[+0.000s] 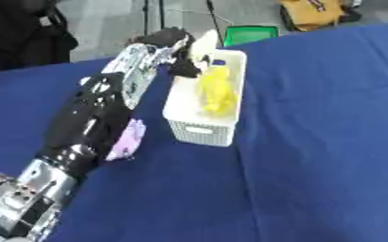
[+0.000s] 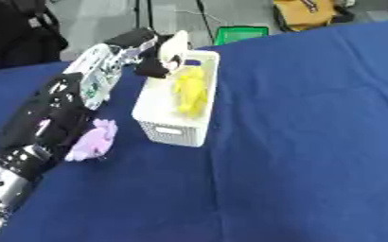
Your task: Pick up objects on the table and place them in the box.
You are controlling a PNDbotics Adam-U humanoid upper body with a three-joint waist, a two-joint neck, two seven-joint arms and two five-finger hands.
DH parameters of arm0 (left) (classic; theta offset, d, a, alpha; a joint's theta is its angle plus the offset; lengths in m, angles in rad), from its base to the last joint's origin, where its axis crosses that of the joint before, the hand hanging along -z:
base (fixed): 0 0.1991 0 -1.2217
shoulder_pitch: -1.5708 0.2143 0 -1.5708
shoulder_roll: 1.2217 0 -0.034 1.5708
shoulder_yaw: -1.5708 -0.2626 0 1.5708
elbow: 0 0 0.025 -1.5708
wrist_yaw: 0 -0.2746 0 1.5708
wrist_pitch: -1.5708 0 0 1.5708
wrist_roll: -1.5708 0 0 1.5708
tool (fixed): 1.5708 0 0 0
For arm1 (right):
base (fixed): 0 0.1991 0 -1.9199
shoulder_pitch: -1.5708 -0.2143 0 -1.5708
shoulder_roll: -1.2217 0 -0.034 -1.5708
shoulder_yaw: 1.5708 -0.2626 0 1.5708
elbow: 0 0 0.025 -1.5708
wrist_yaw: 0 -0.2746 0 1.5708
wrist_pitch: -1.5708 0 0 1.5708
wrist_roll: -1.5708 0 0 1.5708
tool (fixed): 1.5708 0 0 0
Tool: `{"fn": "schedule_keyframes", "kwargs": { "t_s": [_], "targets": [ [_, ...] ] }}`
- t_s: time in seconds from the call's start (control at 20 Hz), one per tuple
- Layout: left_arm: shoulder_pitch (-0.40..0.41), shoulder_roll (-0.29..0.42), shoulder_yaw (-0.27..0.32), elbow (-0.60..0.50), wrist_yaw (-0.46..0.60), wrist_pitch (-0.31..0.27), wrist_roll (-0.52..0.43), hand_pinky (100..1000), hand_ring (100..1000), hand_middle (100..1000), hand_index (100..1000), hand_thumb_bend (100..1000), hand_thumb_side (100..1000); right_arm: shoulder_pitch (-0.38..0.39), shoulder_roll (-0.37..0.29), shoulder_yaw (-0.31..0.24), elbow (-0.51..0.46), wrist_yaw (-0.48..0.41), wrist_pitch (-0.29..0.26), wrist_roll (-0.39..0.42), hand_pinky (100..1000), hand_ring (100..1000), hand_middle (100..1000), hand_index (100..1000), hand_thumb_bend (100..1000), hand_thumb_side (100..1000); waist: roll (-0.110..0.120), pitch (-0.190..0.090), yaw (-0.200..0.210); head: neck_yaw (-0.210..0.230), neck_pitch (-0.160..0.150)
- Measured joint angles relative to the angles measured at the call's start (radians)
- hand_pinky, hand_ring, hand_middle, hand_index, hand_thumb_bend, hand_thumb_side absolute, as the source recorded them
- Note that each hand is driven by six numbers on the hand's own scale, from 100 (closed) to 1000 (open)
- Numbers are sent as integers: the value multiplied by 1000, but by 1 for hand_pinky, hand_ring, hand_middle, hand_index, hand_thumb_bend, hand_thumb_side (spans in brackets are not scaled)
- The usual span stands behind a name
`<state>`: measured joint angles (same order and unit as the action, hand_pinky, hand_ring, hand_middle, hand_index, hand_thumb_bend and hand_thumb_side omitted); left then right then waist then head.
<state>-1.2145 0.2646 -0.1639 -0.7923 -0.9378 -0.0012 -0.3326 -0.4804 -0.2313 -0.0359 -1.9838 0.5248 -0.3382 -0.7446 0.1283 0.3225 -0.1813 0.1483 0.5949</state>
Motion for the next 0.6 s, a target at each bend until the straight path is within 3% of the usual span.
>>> {"fn": "schedule_keyframes", "kwargs": {
  "t_s": [0.15,0.25,0.4,0.45,0.6],
  "targets": [
    [0,0,1,6,14,-13,-24,567,702,798,964,321,765,-3,0,0,0,0,0,0,821,841,667,752,100,864,1,1,-4,0,-3],
    [0,0,3,8,17,-19,-35,592,735,857,994,342,779,-3,0,0,0,0,0,0,821,841,666,752,100,863,2,5,-6,0,-7],
    [0,0,9,13,23,-25,-41,599,742,869,1000,350,783,-4,0,0,0,0,0,0,821,841,666,752,100,863,5,5,-9,0,-8],
    [0,0,10,14,24,-26,-42,659,798,950,1000,380,810,-4,0,0,0,0,0,0,821,841,666,752,100,862,5,5,-9,0,-8],
    [0,-1,14,16,26,-28,-41,689,823,979,1000,388,808,-4,0,0,0,0,0,0,821,841,666,752,100,863,5,6,-9,0,-8]
  ]
}}
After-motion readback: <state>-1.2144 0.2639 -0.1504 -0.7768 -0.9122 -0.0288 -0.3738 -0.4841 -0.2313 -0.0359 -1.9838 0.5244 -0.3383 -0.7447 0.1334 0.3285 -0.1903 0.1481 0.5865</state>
